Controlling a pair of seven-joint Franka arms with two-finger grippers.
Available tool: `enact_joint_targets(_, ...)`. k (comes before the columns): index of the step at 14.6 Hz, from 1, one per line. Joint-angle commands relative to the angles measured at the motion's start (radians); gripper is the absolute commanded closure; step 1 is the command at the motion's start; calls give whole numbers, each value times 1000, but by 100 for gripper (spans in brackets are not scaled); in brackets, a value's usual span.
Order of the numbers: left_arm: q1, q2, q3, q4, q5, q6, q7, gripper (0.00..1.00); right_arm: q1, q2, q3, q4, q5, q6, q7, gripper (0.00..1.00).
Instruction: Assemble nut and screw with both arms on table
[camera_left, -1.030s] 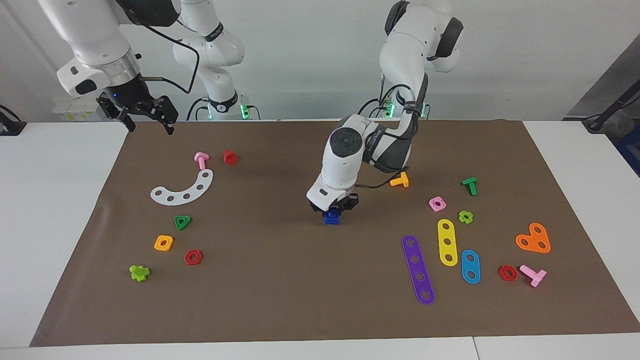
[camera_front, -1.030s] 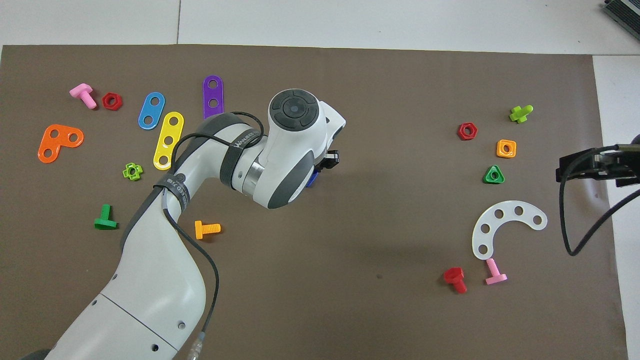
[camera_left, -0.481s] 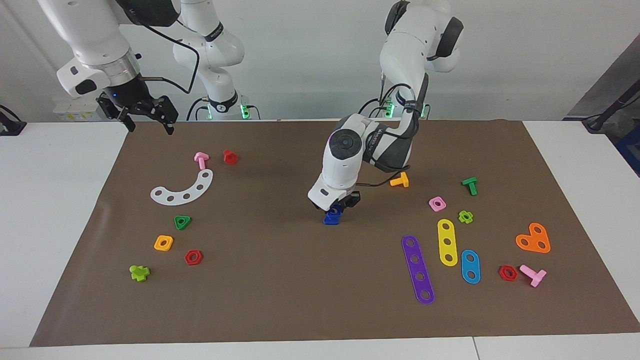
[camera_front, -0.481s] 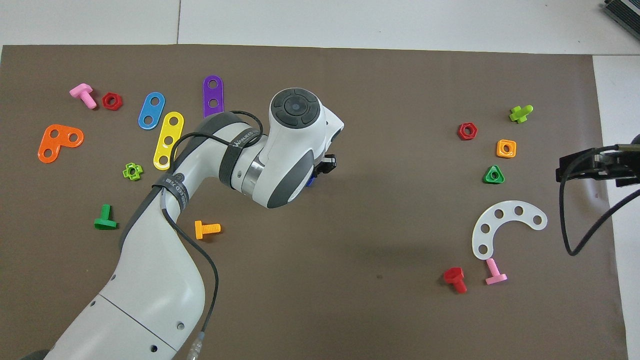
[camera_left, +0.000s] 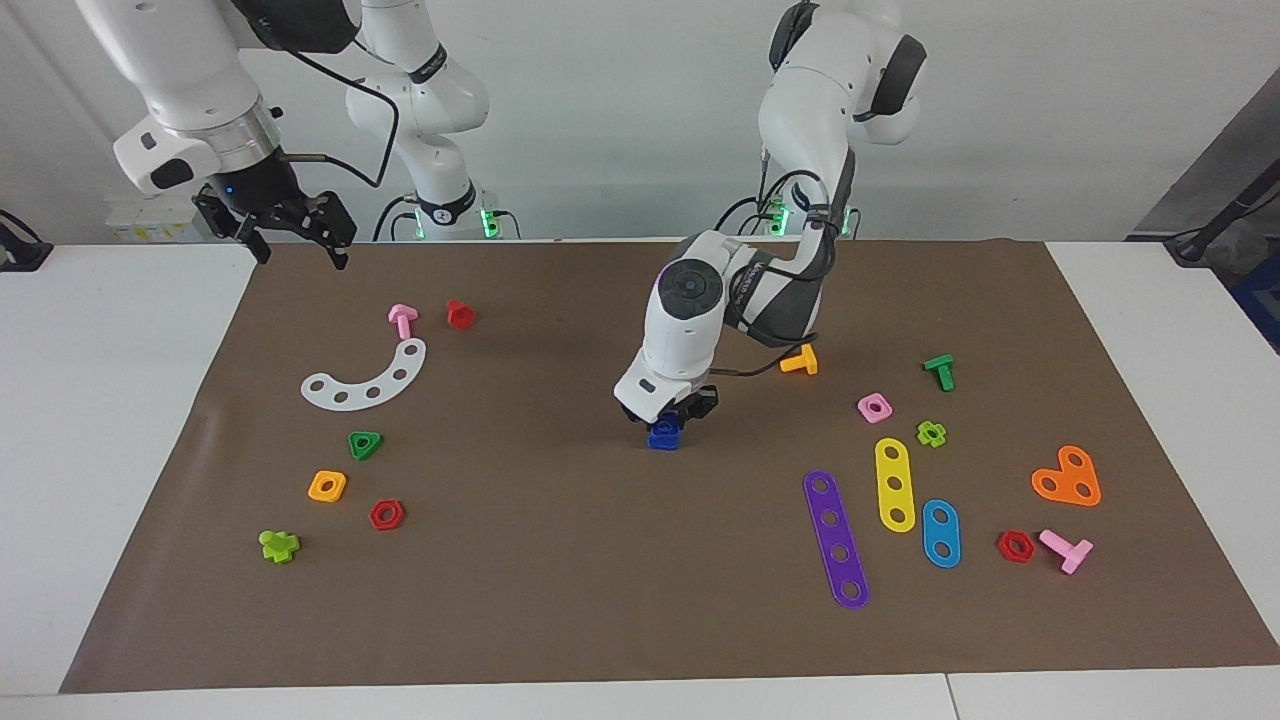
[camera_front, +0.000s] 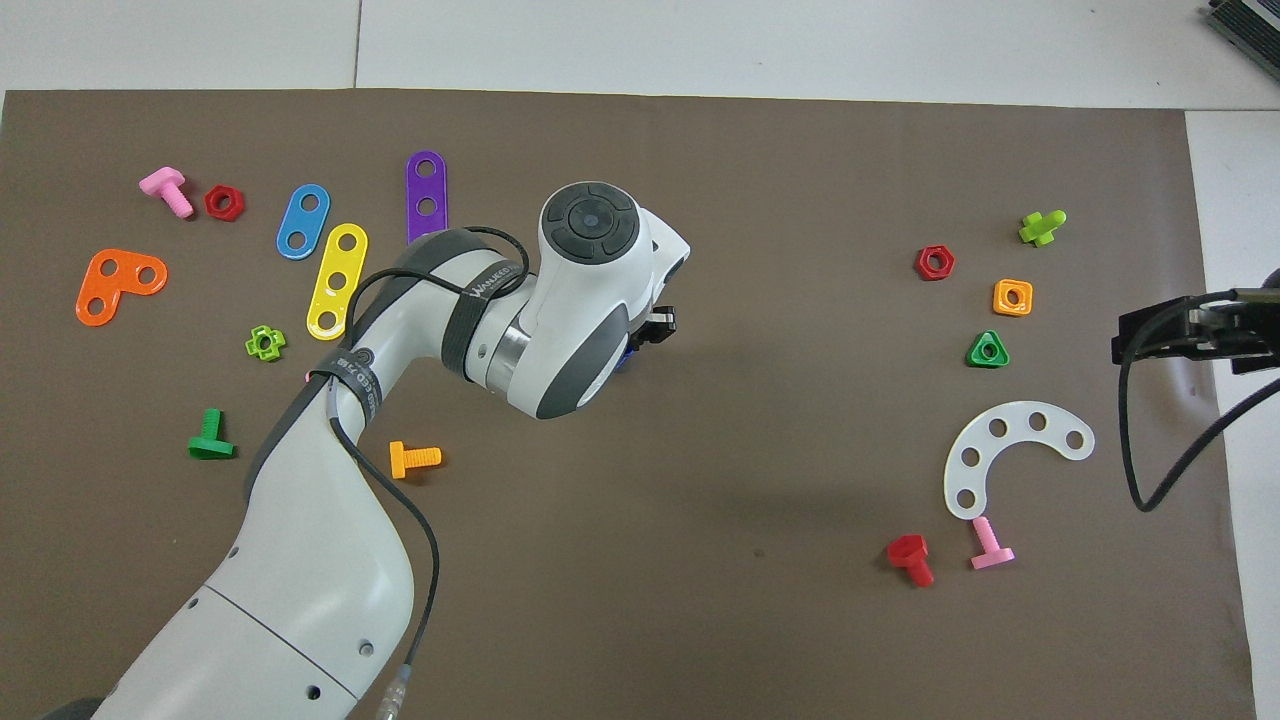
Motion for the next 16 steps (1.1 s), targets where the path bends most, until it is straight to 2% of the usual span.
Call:
enact_joint_targets(1, -14, -9, 15, -40, -4, 44, -11, 81, -10, -16, 7, -9, 9, -11, -23, 0)
enact_joint_targets(3, -14, -14, 17, -65, -4, 70, -11, 79, -10, -16, 7, -9, 8, -11, -23, 0)
enact_joint_targets(4, -14, -14, 17, -63, -4, 69, -11, 74, -10, -16, 7, -9, 8, -11, -23, 0)
enact_joint_targets(6, -14, -14, 17, -63, -2, 69, -11, 55, -10, -16, 7, -9, 8, -11, -23, 0)
enact_joint_targets(8, -16, -14, 17, -62, -2, 69, -13, 45, -10, -16, 7, -9, 8, -11, -23, 0)
enact_joint_targets(11, -16, -14, 17, -59, -2, 67, -14, 38, -10, -16, 7, -9, 8, -11, -23, 0)
enact_joint_targets(14, -16, -14, 17, -45, -2, 50, -13, 37, -10, -16, 7, -9, 8, -11, -23, 0)
enact_joint_targets(16, -14, -14, 15, -16, -5, -12, -13, 37, -10, -16, 7, -9, 8, -11, -23, 0)
